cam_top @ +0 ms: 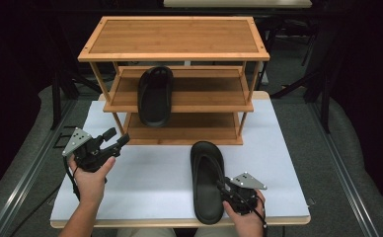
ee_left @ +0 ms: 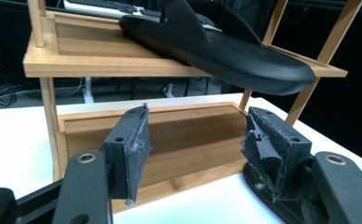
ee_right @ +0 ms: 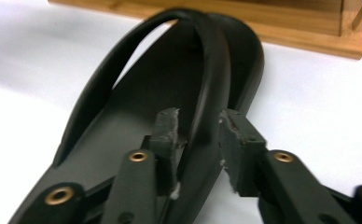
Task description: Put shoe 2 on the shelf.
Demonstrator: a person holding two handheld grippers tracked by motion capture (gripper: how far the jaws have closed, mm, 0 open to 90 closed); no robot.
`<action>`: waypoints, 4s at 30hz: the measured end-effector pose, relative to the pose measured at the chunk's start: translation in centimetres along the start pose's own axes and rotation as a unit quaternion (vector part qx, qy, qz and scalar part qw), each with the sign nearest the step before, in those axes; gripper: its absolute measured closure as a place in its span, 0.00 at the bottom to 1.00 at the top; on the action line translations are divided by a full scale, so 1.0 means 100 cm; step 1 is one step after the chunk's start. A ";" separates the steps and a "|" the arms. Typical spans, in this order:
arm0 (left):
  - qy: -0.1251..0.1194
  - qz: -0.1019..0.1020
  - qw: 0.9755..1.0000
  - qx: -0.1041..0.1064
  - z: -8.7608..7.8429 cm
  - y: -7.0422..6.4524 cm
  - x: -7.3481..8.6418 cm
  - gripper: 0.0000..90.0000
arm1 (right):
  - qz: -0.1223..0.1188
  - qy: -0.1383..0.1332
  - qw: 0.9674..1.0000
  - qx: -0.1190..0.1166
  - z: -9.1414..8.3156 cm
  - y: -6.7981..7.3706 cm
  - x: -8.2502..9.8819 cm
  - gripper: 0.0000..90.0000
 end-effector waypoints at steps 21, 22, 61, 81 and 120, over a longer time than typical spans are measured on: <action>0.008 -0.001 1.000 -0.006 0.000 0.005 0.005 0.44 | 0.008 0.010 1.000 0.020 0.005 -0.030 0.004 0.81; 0.007 -0.001 1.000 -0.006 0.000 0.006 0.004 0.44 | 0.006 0.011 1.000 0.022 0.005 -0.029 0.005 0.81; -0.010 -0.029 0.999 -0.029 -0.012 0.030 0.000 0.44 | -0.015 -0.023 1.000 0.007 0.005 -0.017 -0.004 0.93; -0.014 -0.031 0.999 -0.030 -0.016 0.031 0.000 0.44 | -0.006 -0.091 0.996 -0.014 -0.026 -0.010 -0.028 0.94; -0.026 -0.033 0.999 -0.027 -0.020 0.027 -0.006 0.44 | 0.004 -0.221 0.975 0.006 -0.108 -0.031 -0.113 0.94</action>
Point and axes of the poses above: each handheld gripper's, and its own axes: z roughly forward along the jaws, x roughly out of its underside, y roughly to its left, the point moved 8 cm from there along z, roughly forward along the jaws, and after that the axes turned 4 degrees about y, right-handed, at the moved point
